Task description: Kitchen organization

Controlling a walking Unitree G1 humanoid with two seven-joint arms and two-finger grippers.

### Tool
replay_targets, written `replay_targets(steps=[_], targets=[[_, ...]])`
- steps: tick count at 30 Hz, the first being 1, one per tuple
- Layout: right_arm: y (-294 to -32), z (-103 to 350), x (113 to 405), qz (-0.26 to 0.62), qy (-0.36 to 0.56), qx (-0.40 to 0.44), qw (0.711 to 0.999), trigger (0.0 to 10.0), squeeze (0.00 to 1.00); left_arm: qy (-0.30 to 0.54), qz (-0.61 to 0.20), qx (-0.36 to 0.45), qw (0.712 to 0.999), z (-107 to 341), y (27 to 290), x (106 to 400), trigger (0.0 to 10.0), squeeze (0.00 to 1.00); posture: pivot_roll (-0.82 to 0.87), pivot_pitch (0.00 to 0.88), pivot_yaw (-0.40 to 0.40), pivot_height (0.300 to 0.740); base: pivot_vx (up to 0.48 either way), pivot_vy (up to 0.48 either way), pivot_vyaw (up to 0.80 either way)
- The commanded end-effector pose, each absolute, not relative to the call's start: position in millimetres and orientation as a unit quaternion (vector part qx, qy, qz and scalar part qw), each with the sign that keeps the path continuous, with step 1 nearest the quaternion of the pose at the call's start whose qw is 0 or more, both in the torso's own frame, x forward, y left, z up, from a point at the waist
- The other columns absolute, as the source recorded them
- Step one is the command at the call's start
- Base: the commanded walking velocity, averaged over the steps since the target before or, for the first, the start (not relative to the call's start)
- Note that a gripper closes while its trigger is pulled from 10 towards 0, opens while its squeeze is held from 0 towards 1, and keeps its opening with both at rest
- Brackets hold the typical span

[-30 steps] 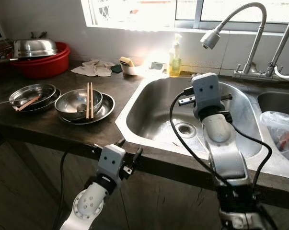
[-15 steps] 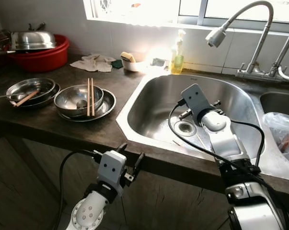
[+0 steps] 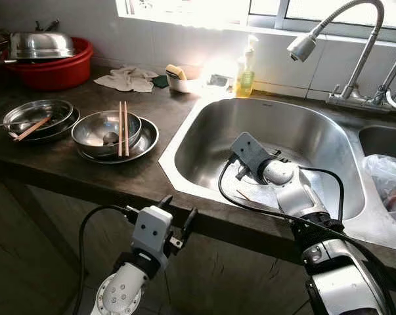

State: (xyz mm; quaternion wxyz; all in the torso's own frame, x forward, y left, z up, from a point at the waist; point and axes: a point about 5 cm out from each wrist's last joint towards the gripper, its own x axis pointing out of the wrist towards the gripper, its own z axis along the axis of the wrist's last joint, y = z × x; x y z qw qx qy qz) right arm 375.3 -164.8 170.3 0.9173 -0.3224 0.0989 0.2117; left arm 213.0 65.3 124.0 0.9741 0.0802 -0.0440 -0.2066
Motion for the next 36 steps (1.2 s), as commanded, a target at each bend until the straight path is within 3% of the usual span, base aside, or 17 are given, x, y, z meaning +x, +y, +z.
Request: replay_targets(steps=[1,8,13,14,15,16,21,26,36], targets=[[-165.1,177.1,378.5,0.211,0.087,-0.324,0.918,10.0,1.0,-0.042,-0.204,0.082,0.975,125.1,65.3,212.2,10.0,0.0,0.24,0.046,-0.091,0.74,0.0,0.0,0.0],[-166.9,179.8,377.3,0.211,0.067,-0.335,0.916,10.0,1.0,-0.044,-0.202,0.083,0.975,125.2,64.1,215.5,10.0,0.0,0.23,0.034,-0.09,0.74,0.0,0.0,0.0],[-166.5,186.3,374.0,0.183,0.029,-0.318,0.93,10.0,1.0,-0.047,-0.201,0.083,0.975,125.2,63.3,218.1,10.0,0.0,0.23,0.023,-0.088,0.74,0.0,0.0,0.0],[-166.3,188.9,372.0,0.175,0.015,-0.312,0.934,10.0,0.87,-0.047,-0.201,0.083,0.975,125.0,63.3,218.5,10.0,0.0,0.22,0.022,-0.086,0.74,0.0,0.0,0.0],[-166.3,188.9,372.0,0.175,0.015,-0.312,0.934,10.0,0.87,-0.047,-0.201,0.083,0.975,125.0,63.3,218.5,10.0,0.0,0.22,0.022,-0.086,0.74,0.0,0.0,0.0],[-166.2,190.7,370.5,0.168,0.007,-0.306,0.937,10.0,0.0,-0.047,-0.201,0.083,0.975,125.0,63.4,219.0,10.0,0.0,0.22,0.018,-0.086,0.74,0.0,0.0,0.0],[-163.1,208.6,342.3,0.117,-0.096,-0.23,0.961,10.0,0.0,-0.046,-0.194,0.085,0.976,124.0,66.5,220.9,10.0,0.0,0.22,0.012,-0.087,0.74,0.0,0.0,0.0],[-163.2,212.3,320.2,0.082,-0.14,-0.188,0.969,10.0,0.0,-0.045,-0.194,0.086,0.976,123.3,68.0,220.8,10.0,0.0,0.21,0.008,-0.071,0.74,0.0,0.0,0.0],[-158.2,197.4,259.7,0.017,-0.157,-0.066,0.985,10.0,0.0,-0.046,-0.201,0.086,0.975,123.9,69.7,218.1,10.0,0.0,0.2,0.0,-0.058,0.74,0.0,0.0,0.0]])
